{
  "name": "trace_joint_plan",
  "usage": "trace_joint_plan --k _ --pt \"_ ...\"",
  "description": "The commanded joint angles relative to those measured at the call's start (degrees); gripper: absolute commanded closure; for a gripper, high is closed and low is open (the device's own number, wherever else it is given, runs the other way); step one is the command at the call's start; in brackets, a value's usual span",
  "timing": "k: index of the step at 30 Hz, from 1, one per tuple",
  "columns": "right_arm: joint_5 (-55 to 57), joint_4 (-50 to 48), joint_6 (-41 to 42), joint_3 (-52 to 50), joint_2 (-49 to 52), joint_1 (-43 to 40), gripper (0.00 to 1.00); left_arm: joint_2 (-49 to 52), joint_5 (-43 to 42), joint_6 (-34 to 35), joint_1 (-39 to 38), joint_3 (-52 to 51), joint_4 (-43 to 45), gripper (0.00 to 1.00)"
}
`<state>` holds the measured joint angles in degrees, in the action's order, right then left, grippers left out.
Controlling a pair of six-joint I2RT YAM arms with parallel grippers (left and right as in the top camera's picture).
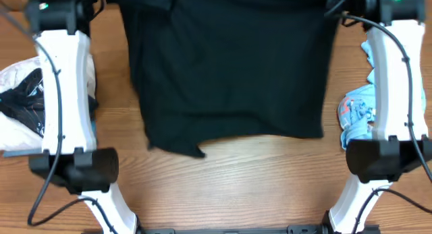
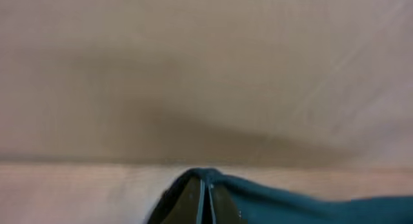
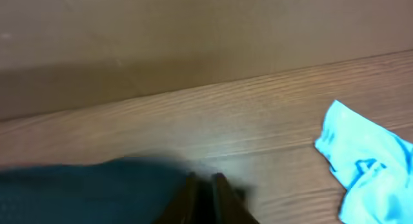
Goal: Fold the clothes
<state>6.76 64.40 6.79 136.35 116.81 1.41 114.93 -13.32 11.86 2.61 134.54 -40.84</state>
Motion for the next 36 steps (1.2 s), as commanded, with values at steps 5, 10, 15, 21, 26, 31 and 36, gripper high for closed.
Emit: trace_joint_plan --k 5,10,15,21,26,31,36 --pt "6.12 -3.65 2.27 7.91 -7.26 -0.92 0.89 -2.62 -8.96 5.22 4.63 11.23 8.15 0.96" --pt "6.84 2.64 1.57 12.02 -9.27 -1.16 0.89 -2.64 -12.66 0.52 6.47 20.22 -5.53 0.96" --pt "0.15 10.69 1.6 10.23 -9.09 -1.16 0.83 -2.45 -14.38 -0.63 5.11 20.44 -17.16 0.96" --pt "-6.97 14.16 1.62 4.39 -9.01 -1.16 0.73 -2.45 -18.4 -5.81 -1.66 20.44 -18.34 0.96" --pt "-6.91 16.52 1.51 2.38 -8.57 -1.16 0.73 -2.45 -19.54 -9.62 -8.15 20.46 -18.25 0.96" --pt "-6.88 18.51 0.2 2.34 -8.15 -1.18 0.73 -4.11 -28.87 -15.63 -13.05 21.14 -20.17 0.96" --pt "-6.86 18.67 -2.4 2.34 -8.13 -1.29 0.68 -9.11 -32.61 -20.0 -11.91 21.27 -25.88 0.96"
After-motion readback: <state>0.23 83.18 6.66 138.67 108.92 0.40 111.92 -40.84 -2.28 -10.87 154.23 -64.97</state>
